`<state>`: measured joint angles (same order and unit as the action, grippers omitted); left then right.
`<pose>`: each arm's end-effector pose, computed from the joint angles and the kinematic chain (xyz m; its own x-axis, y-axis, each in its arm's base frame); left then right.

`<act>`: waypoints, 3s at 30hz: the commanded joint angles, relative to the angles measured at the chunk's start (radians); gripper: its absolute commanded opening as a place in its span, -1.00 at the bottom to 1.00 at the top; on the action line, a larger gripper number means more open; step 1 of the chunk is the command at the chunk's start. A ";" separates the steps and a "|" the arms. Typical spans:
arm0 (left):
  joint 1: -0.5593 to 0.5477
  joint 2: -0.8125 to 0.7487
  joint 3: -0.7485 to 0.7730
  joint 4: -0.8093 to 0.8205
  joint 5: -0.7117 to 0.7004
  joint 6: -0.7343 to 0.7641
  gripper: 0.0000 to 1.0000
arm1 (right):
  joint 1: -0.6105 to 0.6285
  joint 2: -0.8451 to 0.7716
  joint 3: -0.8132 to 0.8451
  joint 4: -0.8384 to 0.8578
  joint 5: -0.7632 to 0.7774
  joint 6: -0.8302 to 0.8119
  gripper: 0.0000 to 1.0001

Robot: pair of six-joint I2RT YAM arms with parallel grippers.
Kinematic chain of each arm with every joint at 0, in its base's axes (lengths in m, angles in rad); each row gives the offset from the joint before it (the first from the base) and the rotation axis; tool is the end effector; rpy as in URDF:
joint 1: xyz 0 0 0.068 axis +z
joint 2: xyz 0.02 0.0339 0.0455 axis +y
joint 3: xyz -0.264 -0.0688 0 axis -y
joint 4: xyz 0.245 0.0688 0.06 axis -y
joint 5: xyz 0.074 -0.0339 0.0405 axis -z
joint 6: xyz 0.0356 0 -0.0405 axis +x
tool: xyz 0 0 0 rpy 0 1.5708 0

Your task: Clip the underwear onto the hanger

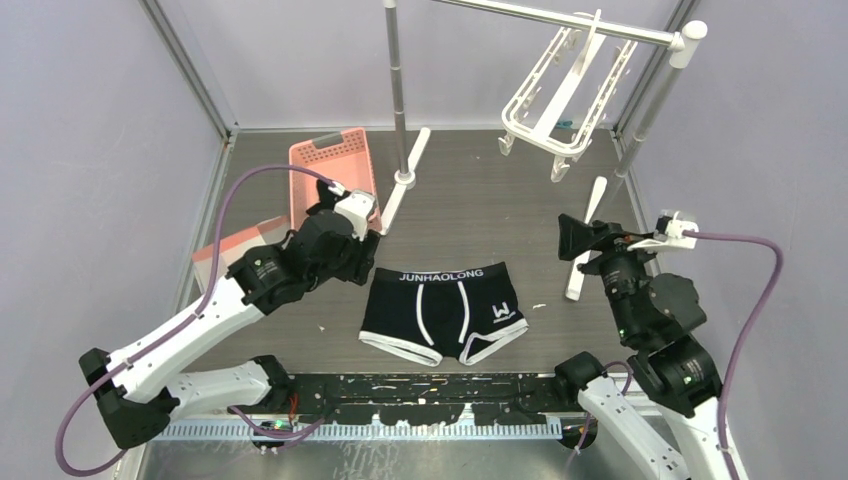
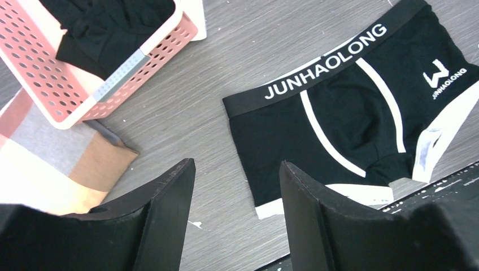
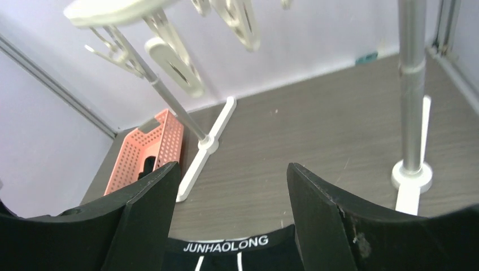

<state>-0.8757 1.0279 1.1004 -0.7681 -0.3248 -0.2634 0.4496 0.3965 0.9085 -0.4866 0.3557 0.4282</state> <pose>0.1409 -0.1512 0.3481 -0.5449 0.2682 -0.7944 0.4444 0.8958 -0.0024 0.0666 0.0184 0.3905 -0.0182 0.4234 -0.9057 -0.0949 0.9011 0.4231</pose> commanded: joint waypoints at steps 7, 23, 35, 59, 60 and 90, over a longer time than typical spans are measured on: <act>0.162 -0.024 -0.002 0.038 0.145 0.044 0.14 | -0.003 0.101 0.234 0.017 0.036 -0.248 0.51; 0.192 -0.027 -0.080 0.113 0.180 -0.020 0.20 | -0.003 0.322 0.519 -0.101 0.028 -0.208 0.53; 0.192 -0.088 -0.145 0.097 0.169 0.025 0.25 | -0.003 0.519 0.663 0.047 0.072 -0.311 0.53; 0.192 -0.091 -0.172 0.121 0.265 0.010 0.26 | -0.380 0.864 0.856 0.083 -0.504 -0.359 0.52; 0.192 -0.090 -0.172 0.123 0.263 0.009 0.26 | -0.385 0.864 0.853 0.092 -0.518 -0.369 0.51; 0.192 -0.089 -0.152 0.079 0.212 0.096 0.28 | -0.468 0.936 0.753 0.413 -0.583 -0.358 0.18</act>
<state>-0.6868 0.9447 0.9268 -0.7006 -0.1017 -0.1875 -0.0139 1.3144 1.6173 -0.1791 -0.2157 0.0608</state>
